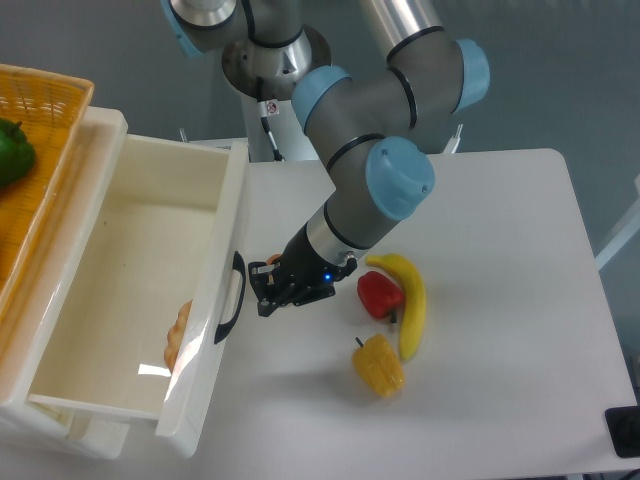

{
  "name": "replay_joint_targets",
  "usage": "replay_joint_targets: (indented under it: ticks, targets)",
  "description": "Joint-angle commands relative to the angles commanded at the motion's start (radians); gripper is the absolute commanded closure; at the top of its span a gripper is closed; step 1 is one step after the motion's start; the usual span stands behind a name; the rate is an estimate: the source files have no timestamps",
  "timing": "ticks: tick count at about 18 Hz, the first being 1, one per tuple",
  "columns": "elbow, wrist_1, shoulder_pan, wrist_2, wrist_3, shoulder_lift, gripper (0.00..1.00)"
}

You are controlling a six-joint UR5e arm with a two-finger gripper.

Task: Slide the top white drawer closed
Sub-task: 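Push the drawer front with the gripper into the cabinet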

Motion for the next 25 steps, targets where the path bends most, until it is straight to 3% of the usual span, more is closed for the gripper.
replay_joint_targets:
  ticks: [5, 8, 25]
  targets:
    - [-0.002, -0.011, -0.025, -0.017, -0.003, 0.025, 1.00]
    - [0.012, -0.055, -0.029, -0.020, -0.005, 0.034, 1.00]
    - [0.008, -0.057, -0.141, -0.014, -0.070, 0.041, 1.00]
